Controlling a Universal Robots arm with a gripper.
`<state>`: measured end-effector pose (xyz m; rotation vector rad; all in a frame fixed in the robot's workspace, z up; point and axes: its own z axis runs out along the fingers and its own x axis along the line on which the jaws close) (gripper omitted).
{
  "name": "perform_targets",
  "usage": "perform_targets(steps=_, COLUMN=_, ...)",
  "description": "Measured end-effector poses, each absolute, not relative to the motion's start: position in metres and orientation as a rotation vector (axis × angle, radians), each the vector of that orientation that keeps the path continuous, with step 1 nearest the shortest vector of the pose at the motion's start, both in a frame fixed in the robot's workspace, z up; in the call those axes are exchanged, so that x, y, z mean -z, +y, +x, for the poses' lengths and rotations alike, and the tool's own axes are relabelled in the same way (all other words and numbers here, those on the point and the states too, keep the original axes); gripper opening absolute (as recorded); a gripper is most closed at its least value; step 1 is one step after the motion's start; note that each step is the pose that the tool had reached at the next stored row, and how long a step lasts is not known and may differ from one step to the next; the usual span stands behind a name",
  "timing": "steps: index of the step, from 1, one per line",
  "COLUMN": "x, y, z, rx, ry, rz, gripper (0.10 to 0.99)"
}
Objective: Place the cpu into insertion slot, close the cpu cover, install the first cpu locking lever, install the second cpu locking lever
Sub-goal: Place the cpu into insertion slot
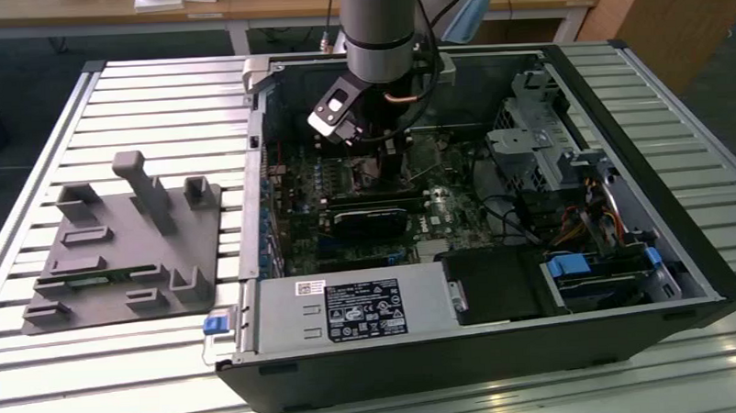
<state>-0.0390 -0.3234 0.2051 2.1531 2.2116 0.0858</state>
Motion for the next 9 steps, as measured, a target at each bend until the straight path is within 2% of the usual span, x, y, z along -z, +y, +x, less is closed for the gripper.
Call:
perform_targets(steps=4, x=-0.190, y=-0.317, z=-0.039, rx=-0.078, ry=2.168, rz=2.202, gripper=0.549)
perform_targets(steps=5, x=-0.191, y=-0.318, z=-0.039, rx=-0.075, ry=2.168, rz=2.201, gripper=0.608)
perform_targets(steps=7, x=-0.192, y=-0.318, z=-0.039, rx=-0.075, ry=2.168, rz=2.201, gripper=0.620)
perform_targets(steps=8, x=-0.193, y=-0.318, z=-0.039, rx=-0.075, ry=2.168, rz=2.201, gripper=0.682)
perform_targets(steps=9, x=-0.194, y=-0.318, z=-0.039, rx=-0.075, ry=2.168, rz=2.201, gripper=0.682)
